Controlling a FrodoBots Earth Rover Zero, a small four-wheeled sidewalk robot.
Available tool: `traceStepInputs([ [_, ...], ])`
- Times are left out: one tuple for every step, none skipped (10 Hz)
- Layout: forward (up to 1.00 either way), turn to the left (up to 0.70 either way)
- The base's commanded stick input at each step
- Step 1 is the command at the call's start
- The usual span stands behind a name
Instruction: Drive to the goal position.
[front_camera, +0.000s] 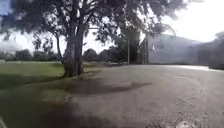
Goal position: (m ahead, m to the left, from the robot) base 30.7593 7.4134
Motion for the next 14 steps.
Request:
traceStepInputs([
  [0.7,-0.22],
  [0.7,-0.22],
  [0.7,0.0],
  [0.7,0.0],
  [0.7,0.0],
  [0.7,0.0],
  [0.7,0.0],
  [0.7,0.0],
  [0.7,0.0],
  [0.7,-0.04],
  [0.7,-0.09],
  [0.7,-0.25],
  [0.7,-0.25],
  [0.7,-0.25],
])
